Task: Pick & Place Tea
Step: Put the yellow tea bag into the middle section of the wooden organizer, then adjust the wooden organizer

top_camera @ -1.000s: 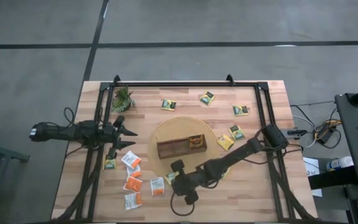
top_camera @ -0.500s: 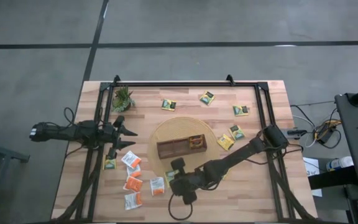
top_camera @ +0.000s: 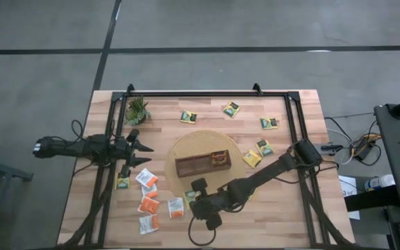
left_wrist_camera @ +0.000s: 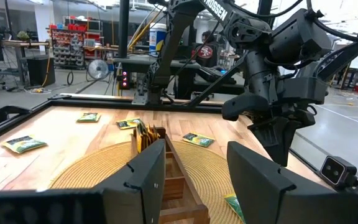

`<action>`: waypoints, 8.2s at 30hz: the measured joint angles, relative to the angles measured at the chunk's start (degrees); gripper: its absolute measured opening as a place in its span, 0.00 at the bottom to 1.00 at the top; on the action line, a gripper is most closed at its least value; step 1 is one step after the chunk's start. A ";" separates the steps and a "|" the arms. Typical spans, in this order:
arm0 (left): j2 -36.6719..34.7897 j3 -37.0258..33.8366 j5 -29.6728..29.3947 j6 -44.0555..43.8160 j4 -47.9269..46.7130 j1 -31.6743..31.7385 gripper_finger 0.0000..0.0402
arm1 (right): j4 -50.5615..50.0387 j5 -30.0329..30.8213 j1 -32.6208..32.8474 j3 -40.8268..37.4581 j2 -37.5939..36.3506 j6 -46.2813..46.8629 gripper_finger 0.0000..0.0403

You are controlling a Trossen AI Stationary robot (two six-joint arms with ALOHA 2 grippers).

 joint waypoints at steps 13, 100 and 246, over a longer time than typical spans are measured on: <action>0.00 0.00 0.00 -0.01 0.00 0.01 0.42 | 0.02 0.04 0.00 -0.04 0.00 0.00 0.07; 0.48 0.00 -0.02 -0.02 0.04 0.00 0.42 | 10.27 -3.58 -4.15 -4.15 8.00 2.82 0.04; 0.94 0.00 -0.02 0.01 0.02 0.00 0.42 | 2.59 -29.37 -24.78 -19.79 -13.77 -12.89 0.33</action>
